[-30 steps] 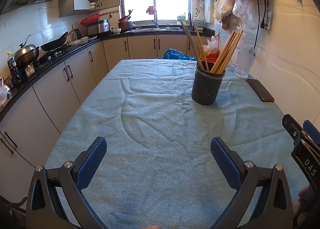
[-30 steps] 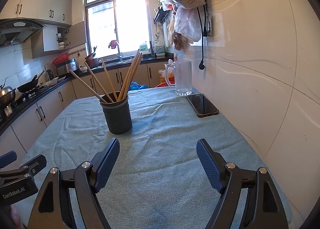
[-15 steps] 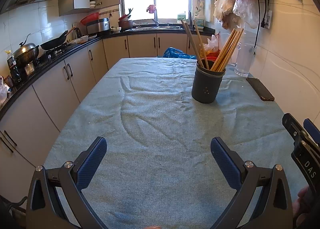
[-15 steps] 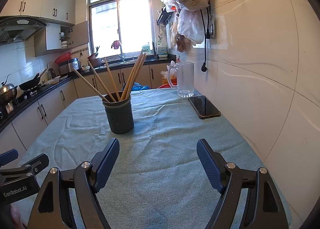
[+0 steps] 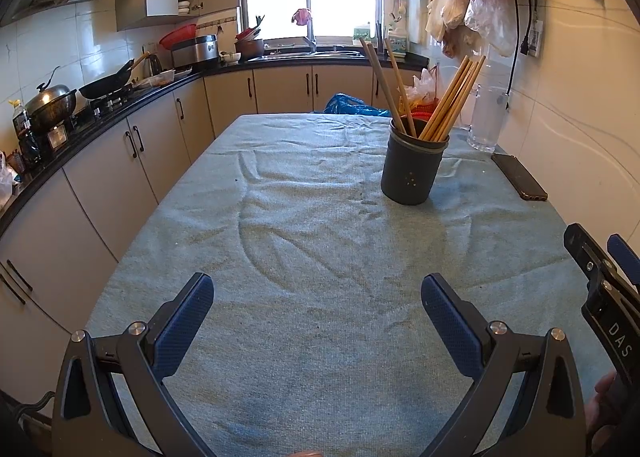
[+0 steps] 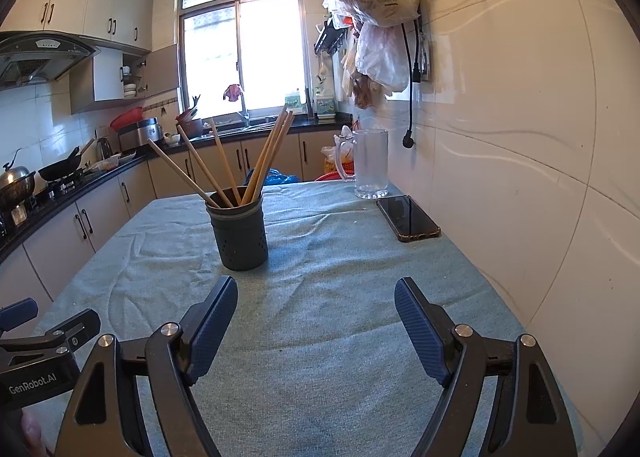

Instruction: Organize utensils

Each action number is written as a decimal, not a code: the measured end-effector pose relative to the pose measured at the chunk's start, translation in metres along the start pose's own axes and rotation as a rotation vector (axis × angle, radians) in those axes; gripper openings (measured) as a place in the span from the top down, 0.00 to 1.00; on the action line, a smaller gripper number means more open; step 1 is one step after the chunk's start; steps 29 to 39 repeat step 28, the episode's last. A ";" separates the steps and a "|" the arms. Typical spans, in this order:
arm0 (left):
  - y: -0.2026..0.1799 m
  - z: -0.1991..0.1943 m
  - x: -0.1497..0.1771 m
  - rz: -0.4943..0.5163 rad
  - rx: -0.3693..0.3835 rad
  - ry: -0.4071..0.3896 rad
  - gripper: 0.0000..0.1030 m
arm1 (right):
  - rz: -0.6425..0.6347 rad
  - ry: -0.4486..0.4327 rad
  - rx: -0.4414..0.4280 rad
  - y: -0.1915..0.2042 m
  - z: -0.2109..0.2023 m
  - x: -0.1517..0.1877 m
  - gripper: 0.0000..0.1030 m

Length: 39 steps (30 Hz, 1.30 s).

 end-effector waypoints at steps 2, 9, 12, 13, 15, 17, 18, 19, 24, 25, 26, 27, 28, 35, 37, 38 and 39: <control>-0.001 0.000 0.000 0.001 0.002 0.002 0.00 | -0.002 0.000 -0.002 0.000 0.000 0.000 0.18; -0.003 0.001 0.002 0.002 0.005 0.005 0.00 | -0.009 0.007 -0.007 0.001 0.003 0.001 0.17; -0.003 0.001 0.002 0.001 0.006 0.005 0.00 | -0.011 0.012 -0.010 0.002 0.004 0.002 0.17; -0.003 0.001 0.002 0.002 0.006 0.004 0.00 | -0.012 0.013 -0.009 0.002 0.004 0.002 0.17; -0.003 0.001 0.002 0.002 0.007 0.006 0.00 | -0.012 0.013 -0.010 0.002 0.004 0.002 0.17; -0.004 0.003 0.003 0.005 0.010 0.010 0.00 | -0.012 0.013 -0.010 0.002 0.004 0.002 0.17; -0.005 0.004 0.003 0.006 0.011 0.013 0.00 | -0.012 0.013 -0.010 0.002 0.004 0.002 0.17; -0.006 0.004 0.004 0.007 0.012 0.015 0.00 | -0.013 0.014 -0.011 0.002 0.005 0.002 0.17; -0.007 0.005 0.006 0.011 0.018 0.021 0.00 | -0.012 0.020 -0.013 0.002 0.006 0.004 0.17; -0.007 0.005 0.006 0.011 0.017 0.021 0.00 | -0.011 0.022 -0.014 0.002 0.007 0.004 0.17; -0.007 0.005 0.006 0.011 0.016 0.021 0.00 | -0.011 0.023 -0.015 0.002 0.007 0.004 0.17; -0.007 0.005 0.007 0.009 0.015 0.021 0.00 | -0.011 0.025 -0.016 0.002 0.008 0.005 0.17; -0.007 0.005 0.007 0.010 0.017 0.022 0.00 | -0.011 0.026 -0.018 0.002 0.008 0.005 0.17; -0.007 0.005 0.007 0.010 0.017 0.022 0.00 | -0.011 0.026 -0.018 0.002 0.008 0.005 0.17; -0.007 0.005 0.007 0.010 0.017 0.022 0.00 | -0.011 0.026 -0.018 0.002 0.008 0.005 0.17; -0.007 0.005 0.007 0.010 0.017 0.022 0.00 | -0.011 0.026 -0.018 0.002 0.008 0.005 0.17; -0.007 0.005 0.007 0.010 0.017 0.022 0.00 | -0.011 0.026 -0.018 0.002 0.008 0.005 0.17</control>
Point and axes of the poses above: each gripper's, at about its wrist camera, not at the fingertips, and z roughly the way its jaws point, y to its left, x to its underside, the point moved 8 cm from there along z, roughly the way its jaws point, and after that the axes turned 11 degrees about -z, right-handed, at the moved point
